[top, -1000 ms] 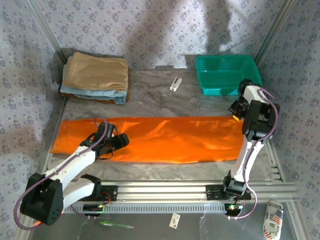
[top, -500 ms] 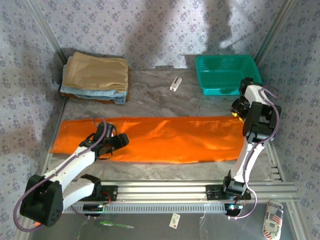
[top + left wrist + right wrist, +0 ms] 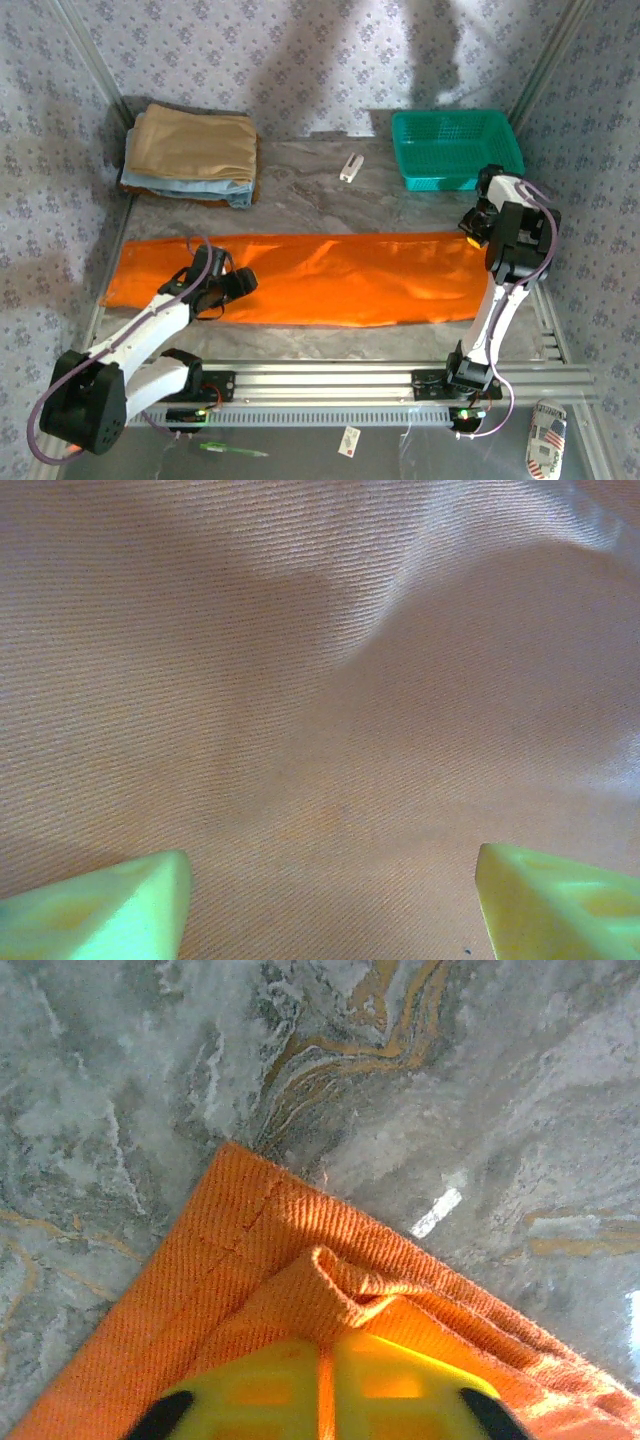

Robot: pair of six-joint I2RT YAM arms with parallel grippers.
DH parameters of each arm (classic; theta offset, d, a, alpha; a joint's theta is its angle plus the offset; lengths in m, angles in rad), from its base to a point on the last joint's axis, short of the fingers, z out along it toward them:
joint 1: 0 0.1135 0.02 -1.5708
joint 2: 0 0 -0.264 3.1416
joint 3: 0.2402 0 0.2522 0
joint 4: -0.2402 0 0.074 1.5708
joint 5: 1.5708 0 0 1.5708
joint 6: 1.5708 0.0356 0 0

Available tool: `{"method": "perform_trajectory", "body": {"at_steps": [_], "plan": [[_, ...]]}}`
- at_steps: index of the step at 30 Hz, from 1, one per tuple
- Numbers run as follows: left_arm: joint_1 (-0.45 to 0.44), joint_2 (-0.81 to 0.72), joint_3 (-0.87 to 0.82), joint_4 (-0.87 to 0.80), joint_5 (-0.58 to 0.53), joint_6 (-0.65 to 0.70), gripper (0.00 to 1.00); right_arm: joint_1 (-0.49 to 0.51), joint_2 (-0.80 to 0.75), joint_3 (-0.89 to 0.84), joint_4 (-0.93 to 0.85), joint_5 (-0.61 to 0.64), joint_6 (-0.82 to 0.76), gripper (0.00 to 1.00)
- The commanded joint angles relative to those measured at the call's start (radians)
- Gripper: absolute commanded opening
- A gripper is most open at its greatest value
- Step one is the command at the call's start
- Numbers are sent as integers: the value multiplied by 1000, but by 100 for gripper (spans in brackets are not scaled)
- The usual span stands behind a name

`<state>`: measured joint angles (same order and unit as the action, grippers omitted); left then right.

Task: Fold and stack the trousers

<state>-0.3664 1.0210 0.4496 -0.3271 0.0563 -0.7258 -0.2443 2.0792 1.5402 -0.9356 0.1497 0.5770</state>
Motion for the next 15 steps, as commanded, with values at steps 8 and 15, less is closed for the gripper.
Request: {"method": "perform_trajectory", "body": {"at_steps": [8, 15], "plan": [[6, -4, 9, -16, 7, 2, 75, -1, -61, 18, -13, -22, -8, 0], [6, -7, 7, -13, 10, -1, 75, -2, -114, 0, -1, -27, -14, 0]]}}
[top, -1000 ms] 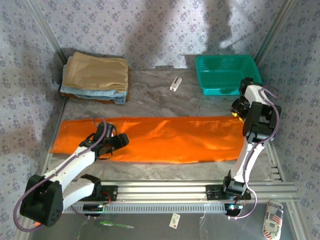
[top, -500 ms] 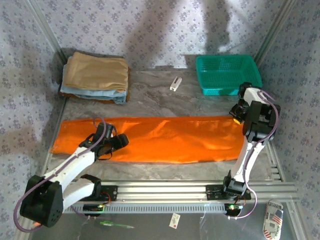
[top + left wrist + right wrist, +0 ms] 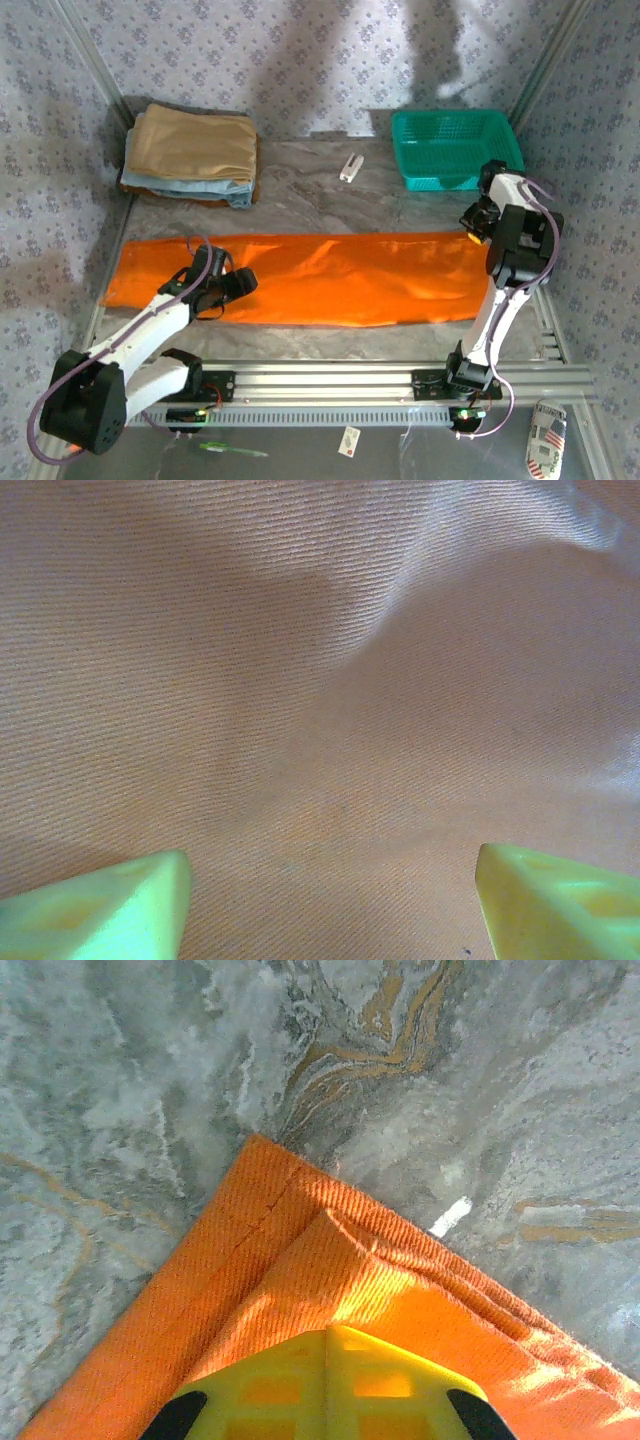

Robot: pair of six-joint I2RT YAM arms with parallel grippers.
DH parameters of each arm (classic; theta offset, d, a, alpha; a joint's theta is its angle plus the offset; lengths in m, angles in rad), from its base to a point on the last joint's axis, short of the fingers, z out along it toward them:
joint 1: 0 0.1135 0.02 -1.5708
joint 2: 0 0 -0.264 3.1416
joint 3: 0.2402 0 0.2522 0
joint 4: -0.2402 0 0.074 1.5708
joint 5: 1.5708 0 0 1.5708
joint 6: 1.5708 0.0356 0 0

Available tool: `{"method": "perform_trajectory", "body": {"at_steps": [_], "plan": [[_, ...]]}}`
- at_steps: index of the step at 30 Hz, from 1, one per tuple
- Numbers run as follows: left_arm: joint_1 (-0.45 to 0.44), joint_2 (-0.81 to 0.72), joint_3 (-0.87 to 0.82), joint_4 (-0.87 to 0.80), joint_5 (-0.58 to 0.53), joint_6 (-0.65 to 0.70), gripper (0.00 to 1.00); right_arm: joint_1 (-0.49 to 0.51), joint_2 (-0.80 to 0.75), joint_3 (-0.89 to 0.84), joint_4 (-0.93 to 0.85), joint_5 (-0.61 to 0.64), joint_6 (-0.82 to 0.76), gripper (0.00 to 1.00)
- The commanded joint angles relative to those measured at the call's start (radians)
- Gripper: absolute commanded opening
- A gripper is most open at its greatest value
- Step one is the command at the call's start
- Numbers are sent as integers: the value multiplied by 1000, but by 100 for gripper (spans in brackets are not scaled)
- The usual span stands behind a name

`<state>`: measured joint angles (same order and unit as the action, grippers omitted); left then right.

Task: Fold and stack the trousers

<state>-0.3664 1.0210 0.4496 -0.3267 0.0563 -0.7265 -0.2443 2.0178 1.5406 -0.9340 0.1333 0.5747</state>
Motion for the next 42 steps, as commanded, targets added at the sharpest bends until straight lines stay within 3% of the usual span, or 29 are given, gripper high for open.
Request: {"method": "perform_trajectory", "body": {"at_steps": [1, 7, 8, 9, 10, 13, 19, 23, 33, 38, 42], "plan": [[6, -6, 8, -12, 11, 0, 75, -1, -61, -3, 0, -9, -12, 0], [6, -4, 8, -10, 13, -2, 74, -22, -60, 22, -15, -6, -14, 0], [6, -4, 6, -9, 12, -3, 75, -30, -44, 37, -35, -2, -18, 12], [6, -3, 6, -8, 12, -5, 75, -36, -29, 47, -53, 17, -26, 33], [6, -2, 6, -7, 13, -7, 75, -41, -25, 40, -68, 38, -29, 48], [6, -1, 9, -7, 13, -16, 76, -51, -89, -75, -54, 69, -28, 67], [10, -2, 38, -24, 27, -18, 76, -139, -366, -402, 18, 68, 14, 76], [12, -1, 49, -24, 40, -20, 76, -206, -366, -473, 73, 20, -38, 87], [12, -39, 75, -70, 53, -42, 76, -210, -216, -443, 141, -88, -82, 86], [12, -45, 101, -92, 53, -47, 76, -190, -182, -449, 151, -161, -114, 63], [12, -44, 122, -115, 53, -37, 75, -174, -223, -469, 167, -171, -130, 25]]}}
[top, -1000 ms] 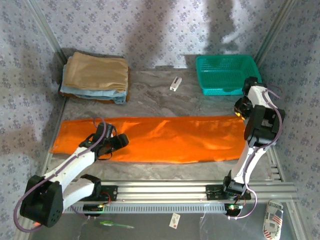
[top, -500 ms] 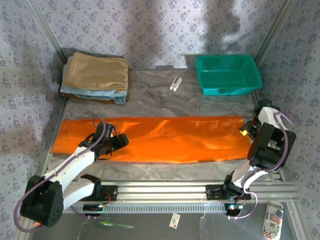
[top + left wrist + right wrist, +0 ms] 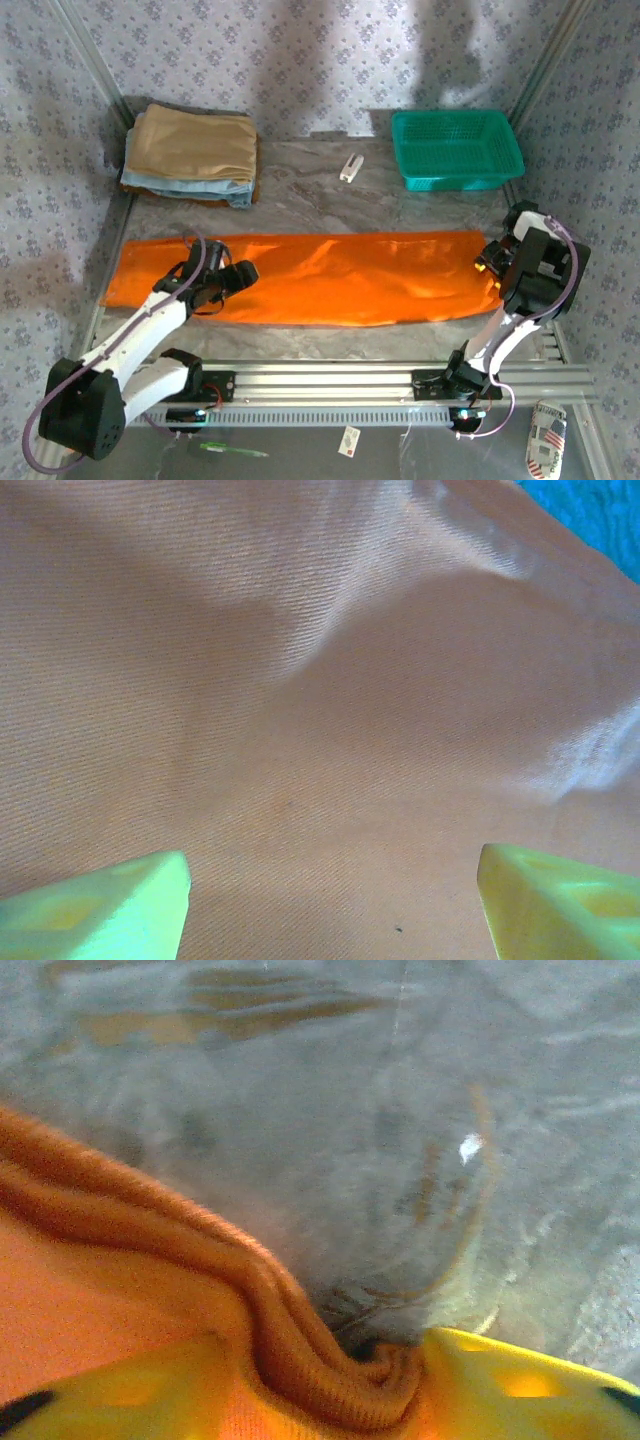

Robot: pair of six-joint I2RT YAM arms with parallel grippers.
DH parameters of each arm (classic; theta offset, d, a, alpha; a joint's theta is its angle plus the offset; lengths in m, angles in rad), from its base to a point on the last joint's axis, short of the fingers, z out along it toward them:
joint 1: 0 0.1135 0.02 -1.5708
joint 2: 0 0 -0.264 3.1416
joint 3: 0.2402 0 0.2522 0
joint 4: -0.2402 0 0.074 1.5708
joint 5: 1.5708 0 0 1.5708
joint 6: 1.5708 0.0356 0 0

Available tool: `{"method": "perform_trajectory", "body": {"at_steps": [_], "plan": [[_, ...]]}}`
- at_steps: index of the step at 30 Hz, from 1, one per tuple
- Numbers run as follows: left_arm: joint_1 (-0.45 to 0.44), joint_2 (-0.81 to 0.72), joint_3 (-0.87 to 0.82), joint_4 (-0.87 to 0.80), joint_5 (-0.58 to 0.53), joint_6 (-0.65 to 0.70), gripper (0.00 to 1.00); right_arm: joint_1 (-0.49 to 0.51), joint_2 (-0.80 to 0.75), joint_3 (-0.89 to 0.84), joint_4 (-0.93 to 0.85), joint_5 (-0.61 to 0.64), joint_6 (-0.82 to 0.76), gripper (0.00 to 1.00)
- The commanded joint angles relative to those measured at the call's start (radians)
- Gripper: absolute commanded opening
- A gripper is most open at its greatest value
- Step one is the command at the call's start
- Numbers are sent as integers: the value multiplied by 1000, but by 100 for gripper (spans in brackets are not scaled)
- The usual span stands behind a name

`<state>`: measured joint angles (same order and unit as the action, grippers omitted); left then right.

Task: Fold and stack the trousers

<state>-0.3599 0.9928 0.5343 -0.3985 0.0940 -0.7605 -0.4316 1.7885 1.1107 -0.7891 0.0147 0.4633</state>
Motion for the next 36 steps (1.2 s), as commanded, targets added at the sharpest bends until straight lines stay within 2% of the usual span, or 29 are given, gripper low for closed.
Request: {"method": "perform_trajectory", "body": {"at_steps": [1, 3, 4, 11, 17, 21, 27, 32, 36], "plan": [[6, -14, 42, -48, 16, -1, 75, 12, -6, -41, 25, -66, -19, 16], [6, -14, 49, -57, 18, -2, 75, 12, -35, -48, 42, -112, -28, 3], [6, -15, 53, -63, 19, -1, 75, 11, -61, -50, 47, -145, -34, 0], [7, -54, 108, -127, 17, 22, 75, 21, -240, -71, 45, -235, 3, 0], [10, -45, 200, -197, 14, 50, 75, 160, -395, -62, 7, -235, 52, 0], [25, -27, 250, -233, 7, 54, 75, 332, -484, -23, -26, -182, 128, 0], [81, -3, 293, -253, 31, 64, 75, 674, -503, 60, -5, -83, 291, 0], [128, 1, 317, -266, 60, 73, 75, 972, -420, 188, 51, 44, 439, 0], [169, 3, 321, -272, 93, 76, 75, 1119, -307, 270, 103, 98, 519, 0]]}}
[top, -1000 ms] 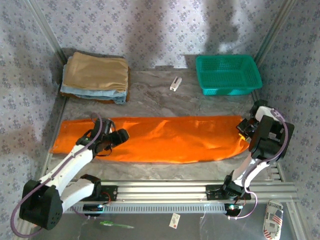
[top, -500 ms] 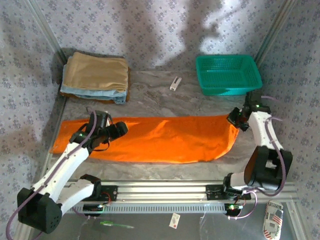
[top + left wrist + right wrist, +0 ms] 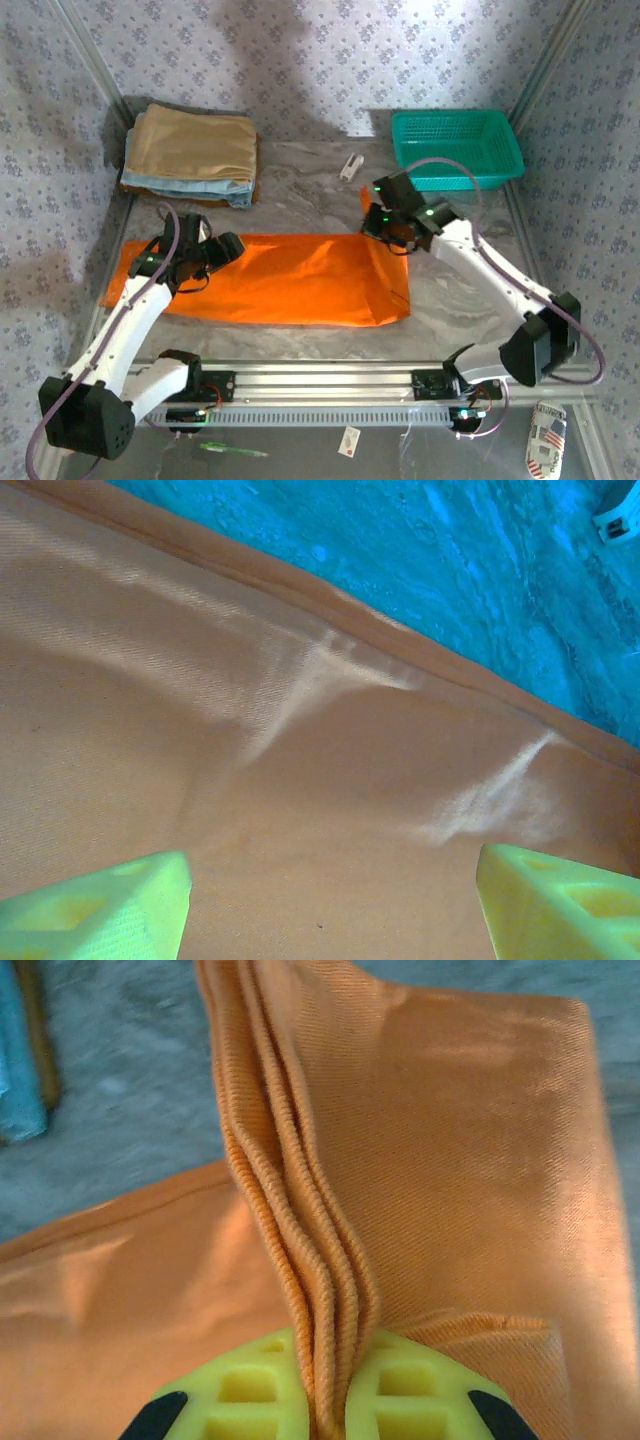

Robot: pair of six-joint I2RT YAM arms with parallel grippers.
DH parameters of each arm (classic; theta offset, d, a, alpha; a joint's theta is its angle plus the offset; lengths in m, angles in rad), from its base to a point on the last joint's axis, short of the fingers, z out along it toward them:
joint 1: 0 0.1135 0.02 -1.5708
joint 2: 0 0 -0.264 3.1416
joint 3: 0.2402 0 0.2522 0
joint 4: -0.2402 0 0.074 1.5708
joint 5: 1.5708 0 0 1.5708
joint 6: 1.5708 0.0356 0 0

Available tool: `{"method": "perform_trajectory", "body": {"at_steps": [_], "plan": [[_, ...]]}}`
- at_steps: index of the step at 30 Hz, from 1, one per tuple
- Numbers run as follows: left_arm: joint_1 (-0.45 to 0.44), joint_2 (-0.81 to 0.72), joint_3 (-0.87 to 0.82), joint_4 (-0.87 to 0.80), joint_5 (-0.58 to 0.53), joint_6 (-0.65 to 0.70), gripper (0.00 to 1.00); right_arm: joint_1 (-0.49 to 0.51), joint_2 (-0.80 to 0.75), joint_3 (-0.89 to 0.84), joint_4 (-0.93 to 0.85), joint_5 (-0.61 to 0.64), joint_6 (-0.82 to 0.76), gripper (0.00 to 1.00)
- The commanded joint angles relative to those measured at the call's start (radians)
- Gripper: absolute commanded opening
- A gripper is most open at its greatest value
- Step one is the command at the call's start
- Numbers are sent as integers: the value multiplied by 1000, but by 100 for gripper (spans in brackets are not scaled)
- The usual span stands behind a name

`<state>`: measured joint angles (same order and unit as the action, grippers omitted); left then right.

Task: Fold and stack the trousers

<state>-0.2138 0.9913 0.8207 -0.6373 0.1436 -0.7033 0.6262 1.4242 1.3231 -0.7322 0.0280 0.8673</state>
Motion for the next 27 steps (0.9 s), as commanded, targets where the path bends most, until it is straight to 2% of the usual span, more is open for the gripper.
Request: {"method": "perform_trajectory", "body": {"at_steps": [1, 7, 13, 23, 27], "plan": [[34, 3, 34, -34, 56, 20, 75, 94, 89, 78, 61, 98, 129, 0], [65, -9, 42, -66, 97, 28, 75, 223, 253, 204, 79, 124, 184, 0], [80, -25, 44, -78, 108, 39, 76, 310, 364, 289, 87, 127, 227, 0], [99, -29, 36, -82, 118, 45, 76, 395, 546, 429, 71, 112, 262, 0], [109, -30, 35, -88, 123, 49, 76, 405, 612, 464, 82, 71, 282, 0]]}}
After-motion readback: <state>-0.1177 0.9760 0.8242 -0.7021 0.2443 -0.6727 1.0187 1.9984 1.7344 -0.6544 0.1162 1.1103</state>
